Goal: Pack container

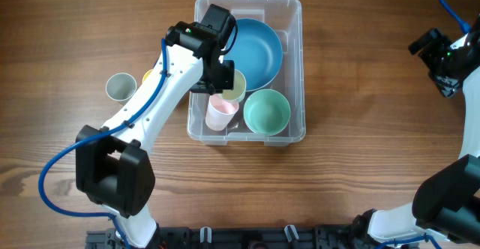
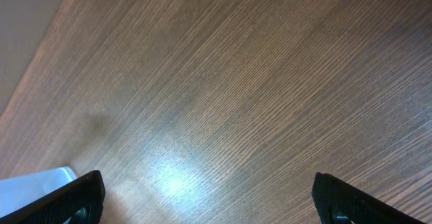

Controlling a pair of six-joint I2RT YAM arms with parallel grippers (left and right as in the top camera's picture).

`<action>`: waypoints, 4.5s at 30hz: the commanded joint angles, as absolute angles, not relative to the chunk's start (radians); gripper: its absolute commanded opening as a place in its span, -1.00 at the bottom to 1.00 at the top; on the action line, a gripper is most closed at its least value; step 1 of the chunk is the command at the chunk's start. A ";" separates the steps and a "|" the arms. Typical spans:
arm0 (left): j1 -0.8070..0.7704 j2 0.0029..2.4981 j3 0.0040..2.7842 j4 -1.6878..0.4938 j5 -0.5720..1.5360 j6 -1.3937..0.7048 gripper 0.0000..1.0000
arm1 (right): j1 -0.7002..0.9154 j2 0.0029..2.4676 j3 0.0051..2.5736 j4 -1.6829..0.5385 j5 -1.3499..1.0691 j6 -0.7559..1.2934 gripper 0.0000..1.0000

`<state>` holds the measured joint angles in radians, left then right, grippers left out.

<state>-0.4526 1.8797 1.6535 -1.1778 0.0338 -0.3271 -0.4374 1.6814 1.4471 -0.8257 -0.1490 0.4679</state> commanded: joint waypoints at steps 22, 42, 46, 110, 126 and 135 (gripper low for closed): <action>-0.466 1.778 1.655 -1.406 0.010 -0.348 -0.26 | -0.435 1.689 1.447 -0.823 -0.150 0.473 0.99; 0.214 1.639 1.652 -1.356 -0.004 -0.348 0.21 | -0.435 1.689 1.447 -0.823 -0.150 0.473 0.99; 0.287 1.732 1.528 -1.225 0.047 -0.348 0.21 | -0.435 1.689 1.447 -0.823 -0.150 0.473 0.99; 0.059 1.470 1.479 -1.279 0.017 -0.322 0.60 | -0.435 1.689 1.447 -0.823 -0.150 0.473 1.00; 0.121 1.912 1.387 -1.031 0.131 -0.321 -0.31 | -0.435 1.689 1.447 -0.823 -0.150 0.473 1.00; 0.120 1.861 1.396 -1.021 0.131 -0.321 -0.81 | -0.435 1.689 1.447 -0.823 -0.150 0.473 1.00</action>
<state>0.1226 1.8923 1.3960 -1.0199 0.1360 -0.3267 -0.4374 1.6814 1.4471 -0.8257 -0.1490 0.4679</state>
